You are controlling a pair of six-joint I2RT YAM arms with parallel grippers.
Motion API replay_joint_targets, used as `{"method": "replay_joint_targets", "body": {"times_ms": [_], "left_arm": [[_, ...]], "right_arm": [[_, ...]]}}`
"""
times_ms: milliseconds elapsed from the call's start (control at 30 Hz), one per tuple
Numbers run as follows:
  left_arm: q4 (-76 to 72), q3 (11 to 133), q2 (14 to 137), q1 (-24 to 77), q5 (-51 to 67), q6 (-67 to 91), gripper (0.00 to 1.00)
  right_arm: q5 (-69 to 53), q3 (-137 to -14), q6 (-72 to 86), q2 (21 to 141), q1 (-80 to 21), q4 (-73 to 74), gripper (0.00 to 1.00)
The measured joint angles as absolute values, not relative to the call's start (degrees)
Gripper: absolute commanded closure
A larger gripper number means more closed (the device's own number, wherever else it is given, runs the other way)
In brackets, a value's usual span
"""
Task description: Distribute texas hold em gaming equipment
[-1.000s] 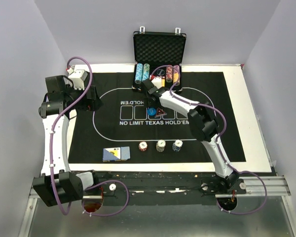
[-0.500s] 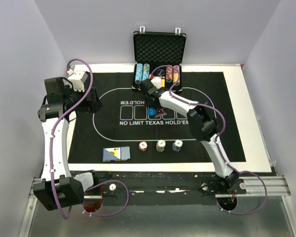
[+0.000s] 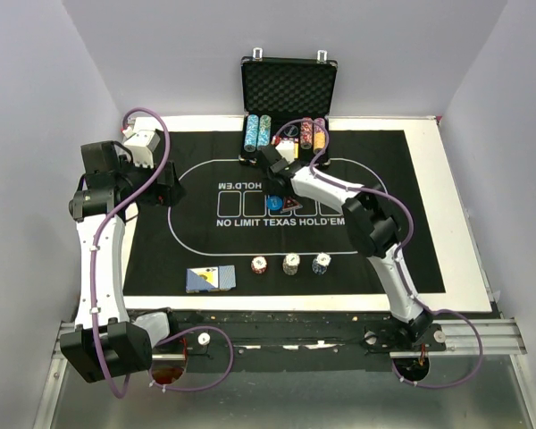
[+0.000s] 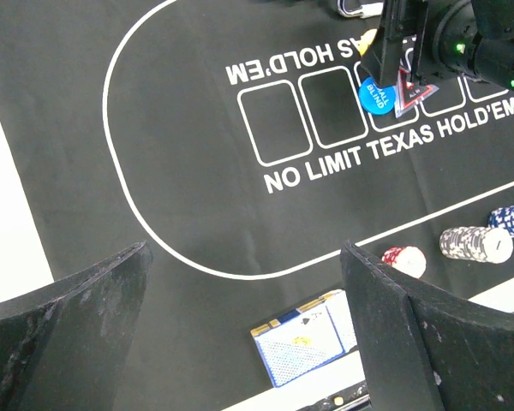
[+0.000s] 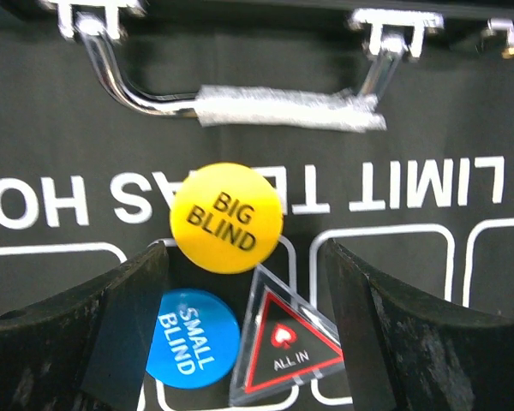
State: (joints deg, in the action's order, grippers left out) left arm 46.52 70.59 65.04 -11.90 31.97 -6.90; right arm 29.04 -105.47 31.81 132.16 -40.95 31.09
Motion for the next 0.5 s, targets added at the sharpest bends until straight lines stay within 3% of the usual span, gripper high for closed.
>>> {"method": "replay_joint_targets", "body": {"times_ms": [300,500], "left_arm": [[46.6,70.4,64.1,-11.9,31.6,-7.5,0.01],[46.7,70.4,63.8,-11.9,31.4,-7.8,0.01]], "right_arm": [[29.6,-111.4,30.4,136.4,-41.1,30.9,0.25],[30.2,-110.0,30.6,136.1,-41.2,29.0,0.45]]}}
